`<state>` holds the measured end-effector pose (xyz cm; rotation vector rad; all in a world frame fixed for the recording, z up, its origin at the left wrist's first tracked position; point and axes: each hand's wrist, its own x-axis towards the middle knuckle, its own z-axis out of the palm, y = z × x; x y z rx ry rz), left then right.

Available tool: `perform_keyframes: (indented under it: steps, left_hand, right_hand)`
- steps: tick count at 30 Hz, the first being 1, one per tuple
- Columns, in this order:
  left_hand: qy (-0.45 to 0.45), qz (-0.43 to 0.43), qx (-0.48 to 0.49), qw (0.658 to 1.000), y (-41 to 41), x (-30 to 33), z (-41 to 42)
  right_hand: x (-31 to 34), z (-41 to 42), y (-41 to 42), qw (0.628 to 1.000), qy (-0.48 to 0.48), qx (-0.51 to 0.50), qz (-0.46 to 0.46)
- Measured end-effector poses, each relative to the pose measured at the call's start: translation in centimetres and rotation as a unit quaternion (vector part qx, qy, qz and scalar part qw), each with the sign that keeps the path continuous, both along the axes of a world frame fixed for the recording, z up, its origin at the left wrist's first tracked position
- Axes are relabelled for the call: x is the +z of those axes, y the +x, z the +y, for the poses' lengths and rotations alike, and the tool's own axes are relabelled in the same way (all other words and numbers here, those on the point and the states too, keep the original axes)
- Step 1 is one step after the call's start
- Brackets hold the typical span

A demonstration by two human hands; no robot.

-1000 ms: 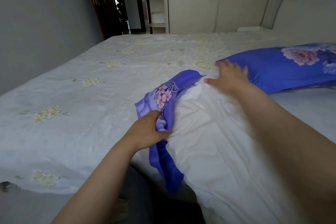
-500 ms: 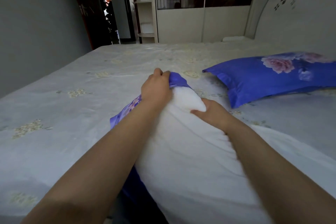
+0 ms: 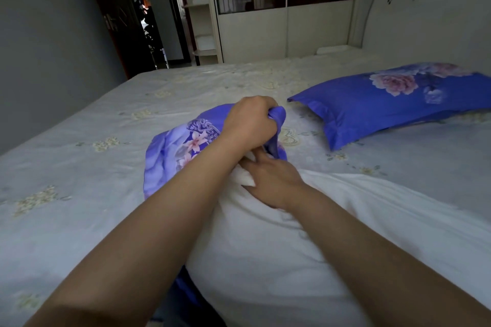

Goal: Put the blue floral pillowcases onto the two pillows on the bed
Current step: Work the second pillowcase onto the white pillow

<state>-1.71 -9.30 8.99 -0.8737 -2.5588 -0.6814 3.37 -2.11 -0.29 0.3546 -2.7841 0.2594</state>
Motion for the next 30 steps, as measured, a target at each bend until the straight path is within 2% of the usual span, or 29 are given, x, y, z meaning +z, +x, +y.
perform_keyframes:
  steps: [3, 7, 9, 12, 13, 15, 18, 19, 21, 22, 23, 24, 25, 27, 28, 30]
  left_hand:
    - [-0.004, -0.025, -0.013, 1.000, 0.9, 0.4, -0.5]
    - [0.005, -0.063, -0.030, 0.998, 2.1, 0.7, -0.9]
    - [-0.009, -0.058, -0.034, 0.998, 2.4, 0.4, -1.3]
    - [0.017, -0.039, -0.037, 0.998, 1.9, -0.8, -2.8]
    - [0.020, -0.027, -0.029, 0.999, 1.2, -1.8, -3.3]
    - [-0.022, -0.019, 0.028, 0.999, -0.1, -4.4, -5.0]
    - [-0.087, -0.050, 0.117, 0.988, -1.3, -7.8, -7.1]
    - [-0.096, -0.066, 0.122, 0.986, -1.4, -8.4, -7.6]
    - [-0.118, -0.085, 0.094, 0.985, -0.8, -8.7, -7.7]
    - [-0.123, -0.093, 0.069, 0.986, -0.2, -8.6, -7.3]
    - [-0.124, -0.105, 0.043, 0.986, 0.4, -8.5, -7.2]
    - [-0.128, -0.121, 0.020, 0.984, 1.0, -8.5, -7.0]
    - [-0.141, -0.137, 0.000, 0.981, 1.6, -8.5, -6.6]
    - [-0.165, -0.179, -0.020, 0.970, 2.3, -8.6, -6.2]
    - [-0.163, -0.203, -0.031, 0.965, 2.5, -8.6, -5.9]
    - [-0.134, -0.237, -0.047, 0.961, 2.8, -8.4, -5.9]
  right_hand:
    - [-0.3, 0.4, -0.3, 1.000, -0.002, -0.011, 0.006]
    - [-0.7, 0.7, -1.1, 0.995, -0.051, -0.089, 0.000]
    - [-1.2, 0.7, -1.8, 0.992, -0.062, -0.113, 0.016]
    - [-1.4, 0.3, -2.4, 0.988, -0.081, -0.128, 0.031]
    - [-1.2, 0.5, -2.5, 0.986, -0.092, -0.142, 0.010]
    - [-0.8, 1.0, -2.3, 0.974, -0.095, -0.180, -0.101]
    - [-0.7, 2.7, -2.1, 0.957, -0.075, -0.195, -0.203]
    - [-0.8, 3.1, -2.2, 0.954, -0.109, -0.178, -0.217]
    - [-0.5, 4.0, -2.1, 0.925, -0.287, -0.117, -0.219]
    - [-0.1, 4.7, -2.1, 0.893, -0.396, -0.105, -0.186]
    - [0.5, 5.2, -2.6, 0.865, -0.473, -0.130, -0.110]
    - [1.4, 5.6, -3.3, 0.844, -0.508, -0.170, -0.009]
    - [2.4, 6.0, -4.0, 0.833, -0.510, -0.196, 0.080]
    - [4.8, 5.1, -5.6, 0.853, -0.477, -0.173, 0.120]
    - [5.8, 4.1, -6.3, 0.871, -0.462, -0.149, 0.080]
    - [6.2, 2.2, -8.3, 0.884, -0.448, -0.114, -0.066]
